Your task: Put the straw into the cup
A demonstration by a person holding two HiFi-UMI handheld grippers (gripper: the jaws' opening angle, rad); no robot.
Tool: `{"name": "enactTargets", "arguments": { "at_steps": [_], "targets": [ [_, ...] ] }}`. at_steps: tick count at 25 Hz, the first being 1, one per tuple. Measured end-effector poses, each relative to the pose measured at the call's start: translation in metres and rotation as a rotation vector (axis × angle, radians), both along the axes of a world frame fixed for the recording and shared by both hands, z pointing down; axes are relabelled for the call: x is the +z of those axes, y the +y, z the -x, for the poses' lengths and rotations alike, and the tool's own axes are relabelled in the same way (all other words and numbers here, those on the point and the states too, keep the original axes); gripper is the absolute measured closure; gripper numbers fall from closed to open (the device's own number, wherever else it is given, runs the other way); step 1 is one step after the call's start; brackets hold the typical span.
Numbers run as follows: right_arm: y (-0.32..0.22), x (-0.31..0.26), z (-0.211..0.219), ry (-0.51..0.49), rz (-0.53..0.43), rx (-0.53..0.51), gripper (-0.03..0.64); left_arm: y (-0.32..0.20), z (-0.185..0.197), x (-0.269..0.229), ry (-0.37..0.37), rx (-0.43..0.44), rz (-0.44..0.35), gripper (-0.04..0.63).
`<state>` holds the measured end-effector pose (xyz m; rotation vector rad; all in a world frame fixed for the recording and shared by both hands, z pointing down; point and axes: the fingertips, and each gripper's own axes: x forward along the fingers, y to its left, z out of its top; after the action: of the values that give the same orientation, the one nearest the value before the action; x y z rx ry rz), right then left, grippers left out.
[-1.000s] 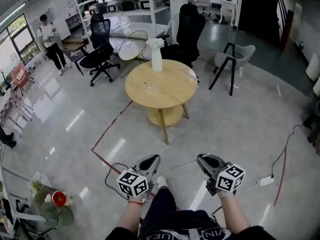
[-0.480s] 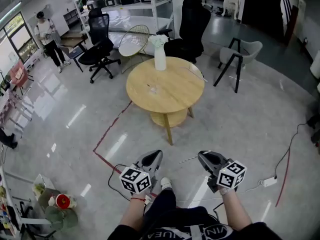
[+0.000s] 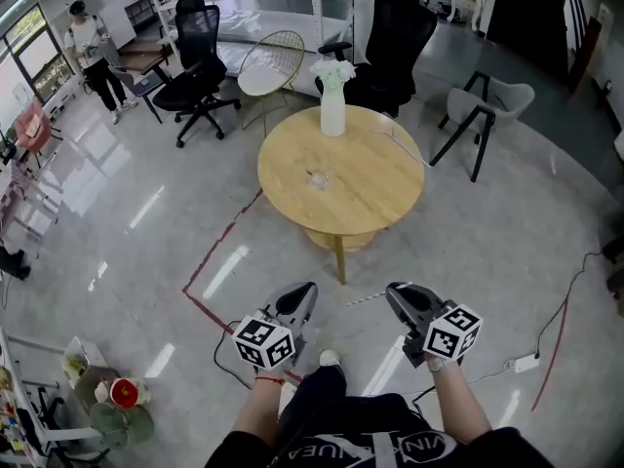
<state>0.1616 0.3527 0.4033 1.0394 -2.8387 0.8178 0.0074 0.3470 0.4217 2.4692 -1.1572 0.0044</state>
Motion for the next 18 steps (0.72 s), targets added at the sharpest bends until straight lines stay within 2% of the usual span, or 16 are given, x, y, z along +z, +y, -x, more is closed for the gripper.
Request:
{"name": "enactTargets", "arguments": {
  "at_steps": [8, 18],
  "targets": [
    [-0.061, 0.011, 0.042, 0.008, 0.008, 0.002, 0.595, -0.056, 0.036, 0.02, 0.017, -0.012, 0.03, 0.589],
    [-0.084, 0.019, 0.066, 0.013, 0.017, -0.03, 0.595, -0.076, 0.052, 0.038, 0.028, -0.024, 0.061, 0.589]
  ]
}}
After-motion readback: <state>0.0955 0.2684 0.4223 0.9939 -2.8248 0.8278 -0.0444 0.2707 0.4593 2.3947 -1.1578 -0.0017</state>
